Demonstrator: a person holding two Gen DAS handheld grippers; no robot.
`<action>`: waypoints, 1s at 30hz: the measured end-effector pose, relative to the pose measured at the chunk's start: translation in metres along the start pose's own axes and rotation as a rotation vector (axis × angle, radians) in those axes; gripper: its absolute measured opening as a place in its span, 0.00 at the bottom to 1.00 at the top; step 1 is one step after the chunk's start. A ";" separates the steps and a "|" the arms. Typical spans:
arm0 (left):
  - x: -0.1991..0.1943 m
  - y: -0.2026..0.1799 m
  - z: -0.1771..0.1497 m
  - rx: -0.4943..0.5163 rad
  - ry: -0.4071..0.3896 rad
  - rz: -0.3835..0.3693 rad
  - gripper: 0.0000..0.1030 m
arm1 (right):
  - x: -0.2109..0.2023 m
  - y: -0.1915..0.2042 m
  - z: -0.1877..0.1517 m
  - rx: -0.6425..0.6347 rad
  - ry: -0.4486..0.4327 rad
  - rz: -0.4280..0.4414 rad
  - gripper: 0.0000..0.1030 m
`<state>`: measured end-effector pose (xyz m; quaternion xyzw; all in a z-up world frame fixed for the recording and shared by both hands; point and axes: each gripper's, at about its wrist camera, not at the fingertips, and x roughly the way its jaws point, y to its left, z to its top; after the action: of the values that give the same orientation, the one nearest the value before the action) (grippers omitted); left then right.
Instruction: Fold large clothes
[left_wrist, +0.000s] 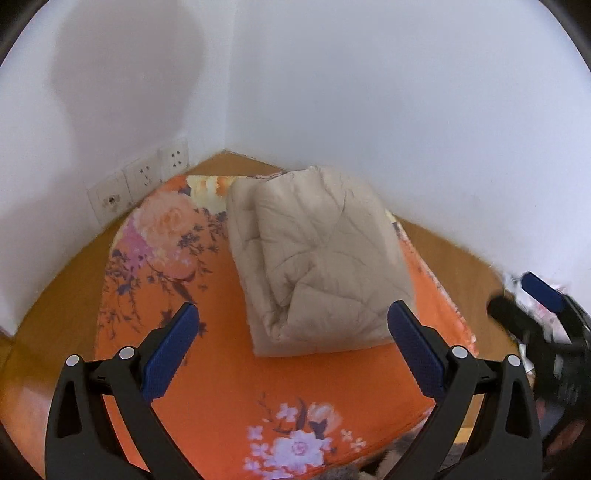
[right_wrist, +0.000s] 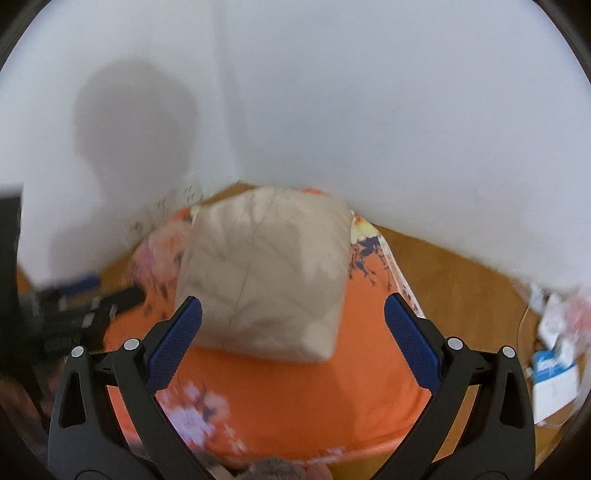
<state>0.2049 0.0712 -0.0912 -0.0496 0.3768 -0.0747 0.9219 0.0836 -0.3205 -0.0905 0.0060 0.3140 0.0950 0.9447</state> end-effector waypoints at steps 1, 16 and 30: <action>-0.003 0.001 0.001 -0.005 -0.016 0.002 0.94 | -0.004 0.002 -0.002 -0.019 -0.009 0.003 0.96; 0.006 -0.001 0.006 0.036 -0.008 -0.012 0.94 | 0.018 0.001 0.005 0.000 0.031 0.065 0.96; 0.009 -0.002 0.002 0.030 0.016 -0.017 0.94 | 0.022 0.006 0.007 -0.017 0.061 0.078 0.96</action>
<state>0.2126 0.0677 -0.0954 -0.0386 0.3827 -0.0884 0.9188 0.1044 -0.3104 -0.0977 0.0075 0.3411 0.1345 0.9303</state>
